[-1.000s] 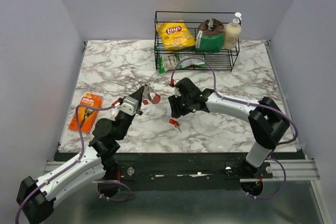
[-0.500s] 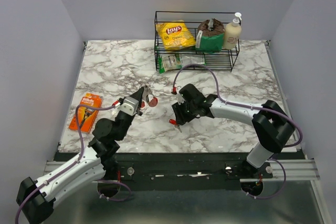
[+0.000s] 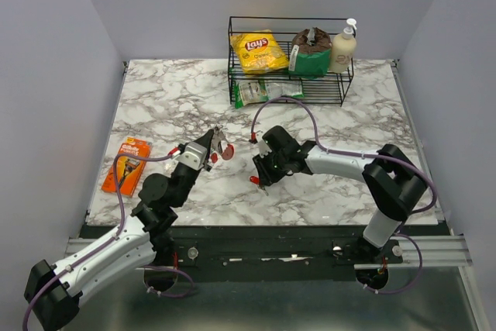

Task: Put the keys on the keyring

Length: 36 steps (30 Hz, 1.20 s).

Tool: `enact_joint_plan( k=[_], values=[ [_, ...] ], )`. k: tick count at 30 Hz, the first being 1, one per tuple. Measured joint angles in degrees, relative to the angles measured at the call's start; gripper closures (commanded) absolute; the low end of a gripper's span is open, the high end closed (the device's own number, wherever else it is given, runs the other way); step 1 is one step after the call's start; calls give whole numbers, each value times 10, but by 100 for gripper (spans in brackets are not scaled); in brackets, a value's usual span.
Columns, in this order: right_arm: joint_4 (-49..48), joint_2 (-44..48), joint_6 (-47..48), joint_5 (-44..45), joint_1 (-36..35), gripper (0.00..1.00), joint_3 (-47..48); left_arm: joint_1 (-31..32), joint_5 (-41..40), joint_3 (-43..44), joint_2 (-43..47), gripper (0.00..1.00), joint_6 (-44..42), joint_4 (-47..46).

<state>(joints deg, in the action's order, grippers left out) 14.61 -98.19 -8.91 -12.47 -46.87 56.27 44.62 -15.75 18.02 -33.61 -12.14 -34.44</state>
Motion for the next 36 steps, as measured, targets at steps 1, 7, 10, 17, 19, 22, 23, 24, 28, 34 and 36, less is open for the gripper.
enact_joint_plan(
  k=[1,7,10,17,19,22,23,24,28,34,36],
  values=[
    [-1,-1,0,0,0,65,0,0,0,0,0,100,0,0],
    [-3,-7,2,-1,0,91,0,0,0,0,-6,100,0,0],
    [-5,-12,3,-1,0,97,0,0,0,1,-6,100,0,0],
    [2,6,5,4,0,100,0,0,0,4,-2,100,-1,12],
    [11,32,7,7,0,100,2,0,5,8,3,100,-5,21],
    [23,83,16,8,0,100,19,-1,37,14,16,100,-18,42],
    [24,101,21,8,1,99,28,-1,53,14,22,100,-23,47],
    [24,120,26,8,2,99,36,-1,76,15,28,100,-32,56],
    [24,195,46,-4,12,100,65,-1,162,27,34,100,-50,90],
    [25,276,91,-47,36,100,84,1,294,43,23,100,-72,127],
    [33,290,110,-64,38,100,85,4,331,54,13,100,-79,144]
  ],
)
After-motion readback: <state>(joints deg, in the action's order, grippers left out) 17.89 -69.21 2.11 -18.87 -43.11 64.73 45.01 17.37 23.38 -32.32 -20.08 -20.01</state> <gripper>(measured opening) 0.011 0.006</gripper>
